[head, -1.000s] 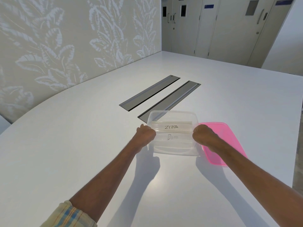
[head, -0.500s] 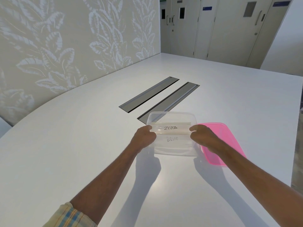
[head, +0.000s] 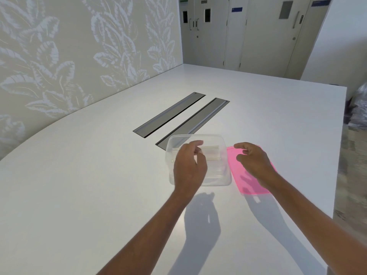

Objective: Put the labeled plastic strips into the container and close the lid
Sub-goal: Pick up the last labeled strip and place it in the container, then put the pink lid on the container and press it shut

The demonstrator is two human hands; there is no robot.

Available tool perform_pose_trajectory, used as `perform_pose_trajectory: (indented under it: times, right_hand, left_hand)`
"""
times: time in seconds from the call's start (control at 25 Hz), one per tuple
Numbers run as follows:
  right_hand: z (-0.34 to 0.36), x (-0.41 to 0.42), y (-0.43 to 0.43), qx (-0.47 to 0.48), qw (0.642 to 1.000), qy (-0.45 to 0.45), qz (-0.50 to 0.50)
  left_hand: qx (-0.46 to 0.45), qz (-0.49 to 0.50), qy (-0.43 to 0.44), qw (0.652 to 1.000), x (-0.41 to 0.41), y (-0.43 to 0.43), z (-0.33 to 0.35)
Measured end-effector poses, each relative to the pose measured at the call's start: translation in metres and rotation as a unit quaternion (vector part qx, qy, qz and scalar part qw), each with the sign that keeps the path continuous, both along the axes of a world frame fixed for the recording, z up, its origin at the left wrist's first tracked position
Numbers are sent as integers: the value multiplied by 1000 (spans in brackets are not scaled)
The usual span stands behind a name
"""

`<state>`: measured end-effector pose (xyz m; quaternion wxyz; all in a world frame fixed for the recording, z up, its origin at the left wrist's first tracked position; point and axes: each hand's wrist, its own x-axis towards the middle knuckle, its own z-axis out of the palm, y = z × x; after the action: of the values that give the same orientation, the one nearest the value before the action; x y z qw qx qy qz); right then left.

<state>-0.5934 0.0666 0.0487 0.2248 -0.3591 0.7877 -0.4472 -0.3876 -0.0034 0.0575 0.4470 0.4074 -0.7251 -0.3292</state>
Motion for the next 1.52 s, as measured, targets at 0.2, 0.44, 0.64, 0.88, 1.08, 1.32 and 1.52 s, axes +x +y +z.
perform_pose_trajectory:
  times: [0.2, 0.44, 0.64, 0.88, 1.08, 1.32, 1.52]
  right_hand:
    - [-26, -39, 32, 25, 998, -20, -48]
    - [-60, -77, 71, 109, 987, 32, -117]
    - [-72, -89, 85, 130, 982, 8, -141]
    - [-80, -100, 87, 98, 978, -37, -178]
    - [-68, -97, 85, -4, 966, -123, -230]
    - [-14, -82, 79, -117, 958, -171, -200]
    - [30, -66, 76, -143, 964, -177, -137]
  left_hand:
    - [178, -139, 42, 973, -40, 29, -20]
    - [158, -228, -84, 957, -82, 61, -65]
    - [151, -235, -162, 946, -100, 75, -82]
    - [131, -219, -200, 946, -103, 76, -94]
    - [60, -193, -193, 960, -102, 75, -95]
    - [-88, -130, -206, 966, -106, 83, -72]
    - [-181, -37, -147, 972, -99, 82, -58]
